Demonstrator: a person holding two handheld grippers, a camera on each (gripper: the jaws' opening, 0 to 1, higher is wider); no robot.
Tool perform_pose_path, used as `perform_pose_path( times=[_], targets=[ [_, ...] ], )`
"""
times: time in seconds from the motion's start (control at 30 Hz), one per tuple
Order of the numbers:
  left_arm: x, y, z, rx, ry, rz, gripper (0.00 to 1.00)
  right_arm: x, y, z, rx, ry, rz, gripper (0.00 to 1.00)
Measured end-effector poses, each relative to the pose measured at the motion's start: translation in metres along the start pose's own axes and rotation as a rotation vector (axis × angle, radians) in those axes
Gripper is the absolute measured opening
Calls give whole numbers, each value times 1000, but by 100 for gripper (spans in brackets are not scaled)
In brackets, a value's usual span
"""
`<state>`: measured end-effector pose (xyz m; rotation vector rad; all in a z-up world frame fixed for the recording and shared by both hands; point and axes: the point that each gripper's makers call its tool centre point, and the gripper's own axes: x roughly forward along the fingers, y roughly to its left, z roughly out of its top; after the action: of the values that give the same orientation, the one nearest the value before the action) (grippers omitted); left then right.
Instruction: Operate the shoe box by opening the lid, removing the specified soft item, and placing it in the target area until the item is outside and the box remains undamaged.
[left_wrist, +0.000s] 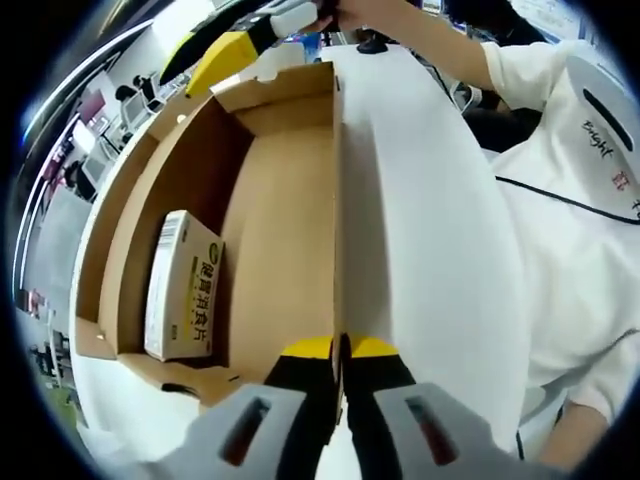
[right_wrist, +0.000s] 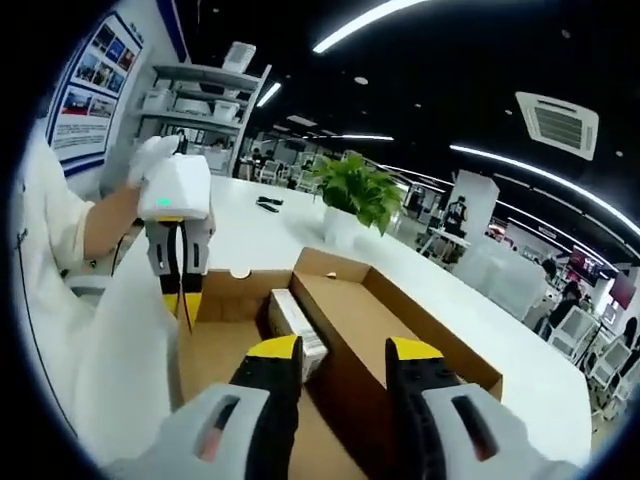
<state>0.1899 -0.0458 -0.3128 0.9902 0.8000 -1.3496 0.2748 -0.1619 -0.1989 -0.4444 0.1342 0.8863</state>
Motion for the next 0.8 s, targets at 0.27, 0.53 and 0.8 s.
perform_pose_path(
  times=[0.27, 0.53, 0.8],
  targets=[
    [0, 0, -1, -9, 4, -6, 1, 11, 8, -7, 14, -16, 33, 24],
    [0, -1, -2, -9, 6, -5, 1, 33, 11, -10, -42, 35, 91, 26],
    [0, -1, -2, -9, 3, -2, 2, 39, 15, -10, -61, 53, 100, 26]
  ],
)
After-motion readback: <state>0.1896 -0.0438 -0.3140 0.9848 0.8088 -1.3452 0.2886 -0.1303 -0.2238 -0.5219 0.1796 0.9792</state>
